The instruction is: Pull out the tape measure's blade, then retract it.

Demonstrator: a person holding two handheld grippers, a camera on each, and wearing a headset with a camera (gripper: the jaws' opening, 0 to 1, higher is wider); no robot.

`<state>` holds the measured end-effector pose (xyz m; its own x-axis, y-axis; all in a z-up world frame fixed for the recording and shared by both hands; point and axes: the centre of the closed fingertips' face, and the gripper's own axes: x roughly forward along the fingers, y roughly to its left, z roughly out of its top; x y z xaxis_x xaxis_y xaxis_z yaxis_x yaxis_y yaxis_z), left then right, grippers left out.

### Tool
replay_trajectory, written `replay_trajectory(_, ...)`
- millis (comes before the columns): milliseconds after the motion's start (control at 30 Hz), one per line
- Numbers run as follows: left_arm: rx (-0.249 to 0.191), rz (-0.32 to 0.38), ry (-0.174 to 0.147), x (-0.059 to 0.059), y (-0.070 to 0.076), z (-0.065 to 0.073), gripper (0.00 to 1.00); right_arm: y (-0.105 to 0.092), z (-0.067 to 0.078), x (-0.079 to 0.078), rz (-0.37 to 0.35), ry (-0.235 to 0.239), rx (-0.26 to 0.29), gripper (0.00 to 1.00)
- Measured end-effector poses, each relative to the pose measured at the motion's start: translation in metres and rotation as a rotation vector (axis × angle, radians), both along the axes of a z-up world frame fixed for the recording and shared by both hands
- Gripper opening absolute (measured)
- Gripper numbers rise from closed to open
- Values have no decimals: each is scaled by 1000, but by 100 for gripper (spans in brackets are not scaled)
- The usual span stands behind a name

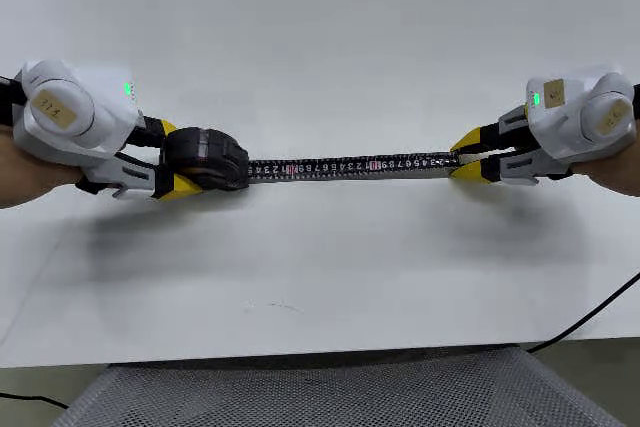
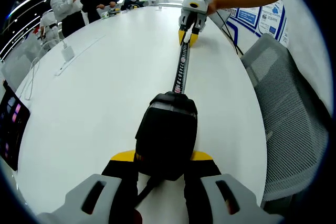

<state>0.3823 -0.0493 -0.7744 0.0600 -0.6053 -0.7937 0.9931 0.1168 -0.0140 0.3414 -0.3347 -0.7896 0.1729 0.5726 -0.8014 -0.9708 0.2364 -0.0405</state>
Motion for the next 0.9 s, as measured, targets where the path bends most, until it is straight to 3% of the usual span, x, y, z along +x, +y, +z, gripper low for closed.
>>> replay_trajectory(700, 16, 13, -20, 2, 0, 1, 29, 1, 0, 0, -11, 5, -43, 12)
replay_trajectory(900, 16, 19, -6, 1, 0, 1, 30, 1, 0, -1, -24, 21, -34, 15)
